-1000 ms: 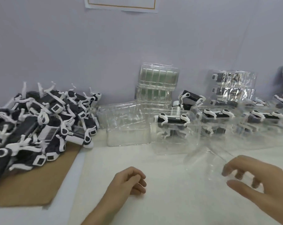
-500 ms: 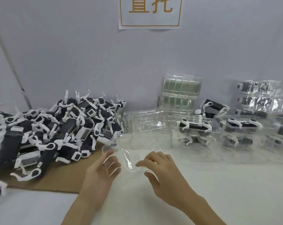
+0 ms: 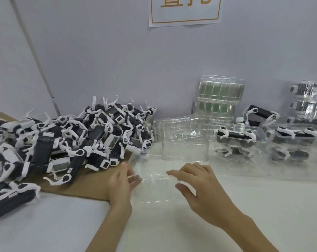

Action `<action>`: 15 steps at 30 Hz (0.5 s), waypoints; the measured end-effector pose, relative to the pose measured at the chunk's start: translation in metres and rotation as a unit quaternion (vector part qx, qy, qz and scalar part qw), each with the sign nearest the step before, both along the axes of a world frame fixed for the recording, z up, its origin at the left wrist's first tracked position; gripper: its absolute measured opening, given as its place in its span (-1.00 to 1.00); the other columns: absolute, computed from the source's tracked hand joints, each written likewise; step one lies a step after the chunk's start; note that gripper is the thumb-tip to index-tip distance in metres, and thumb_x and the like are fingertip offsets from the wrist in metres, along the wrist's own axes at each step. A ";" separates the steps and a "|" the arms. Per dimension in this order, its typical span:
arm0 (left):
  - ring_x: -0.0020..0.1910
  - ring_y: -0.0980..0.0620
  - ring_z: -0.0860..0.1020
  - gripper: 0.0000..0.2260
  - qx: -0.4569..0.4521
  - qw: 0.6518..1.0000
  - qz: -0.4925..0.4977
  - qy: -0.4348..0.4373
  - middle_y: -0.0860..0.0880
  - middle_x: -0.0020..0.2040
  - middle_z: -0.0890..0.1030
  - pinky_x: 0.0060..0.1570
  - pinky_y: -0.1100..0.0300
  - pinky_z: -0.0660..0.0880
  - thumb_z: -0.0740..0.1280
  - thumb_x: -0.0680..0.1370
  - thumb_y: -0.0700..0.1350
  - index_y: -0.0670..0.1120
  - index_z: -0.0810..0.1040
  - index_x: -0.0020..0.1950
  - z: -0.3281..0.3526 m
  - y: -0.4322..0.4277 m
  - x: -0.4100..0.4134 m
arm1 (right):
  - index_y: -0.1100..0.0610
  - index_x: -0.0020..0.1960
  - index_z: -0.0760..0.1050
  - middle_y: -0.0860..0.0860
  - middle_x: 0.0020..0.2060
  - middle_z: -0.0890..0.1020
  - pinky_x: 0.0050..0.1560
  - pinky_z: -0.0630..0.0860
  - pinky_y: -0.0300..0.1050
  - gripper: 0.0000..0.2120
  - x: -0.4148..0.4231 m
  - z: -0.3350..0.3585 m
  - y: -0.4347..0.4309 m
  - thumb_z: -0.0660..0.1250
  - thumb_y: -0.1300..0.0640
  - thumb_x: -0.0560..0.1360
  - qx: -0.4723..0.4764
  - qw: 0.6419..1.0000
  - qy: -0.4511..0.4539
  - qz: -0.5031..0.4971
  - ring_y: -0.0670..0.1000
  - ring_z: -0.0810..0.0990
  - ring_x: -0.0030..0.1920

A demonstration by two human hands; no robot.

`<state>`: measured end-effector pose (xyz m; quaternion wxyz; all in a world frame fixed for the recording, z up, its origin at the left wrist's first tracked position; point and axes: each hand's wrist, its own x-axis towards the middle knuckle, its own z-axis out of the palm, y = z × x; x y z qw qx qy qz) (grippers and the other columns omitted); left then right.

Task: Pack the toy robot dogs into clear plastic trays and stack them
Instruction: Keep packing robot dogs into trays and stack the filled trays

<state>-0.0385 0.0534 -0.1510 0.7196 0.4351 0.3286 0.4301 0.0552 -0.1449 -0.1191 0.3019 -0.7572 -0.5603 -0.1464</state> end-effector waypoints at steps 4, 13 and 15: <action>-0.02 0.09 0.57 -0.79 0.228 0.960 0.094 0.135 0.02 0.13 0.53 -0.07 0.22 0.49 0.33 0.58 -0.19 0.02 0.45 0.17 0.008 0.009 0.002 | -0.19 0.31 0.50 -0.26 -0.04 0.48 0.18 0.24 -0.25 -0.67 -0.001 0.002 -0.003 0.29 0.08 0.59 -0.076 0.997 0.020 -0.004 -0.21 0.38 0.05; 0.22 -0.03 0.53 -0.47 0.707 0.424 -0.047 0.565 0.06 0.40 0.38 -0.06 0.10 0.44 0.35 0.57 -0.12 0.04 0.23 0.49 0.040 0.070 0.070 | -0.22 0.22 0.54 -0.30 -0.04 0.52 0.14 0.23 -0.36 -0.76 0.003 0.006 -0.007 0.21 -0.06 0.60 -0.066 0.996 0.064 -0.017 -0.30 0.40 0.06; 0.25 -0.03 0.48 -0.40 0.716 0.385 -0.042 0.581 0.03 0.37 0.40 -0.10 0.13 0.41 0.34 0.59 -0.09 0.06 0.13 0.55 0.034 0.081 0.079 | -0.17 0.13 0.59 -0.27 -0.08 0.55 0.12 0.30 -0.30 -0.79 0.003 0.007 -0.008 0.22 -0.01 0.60 -0.028 0.997 0.063 -0.016 -0.27 0.45 -0.01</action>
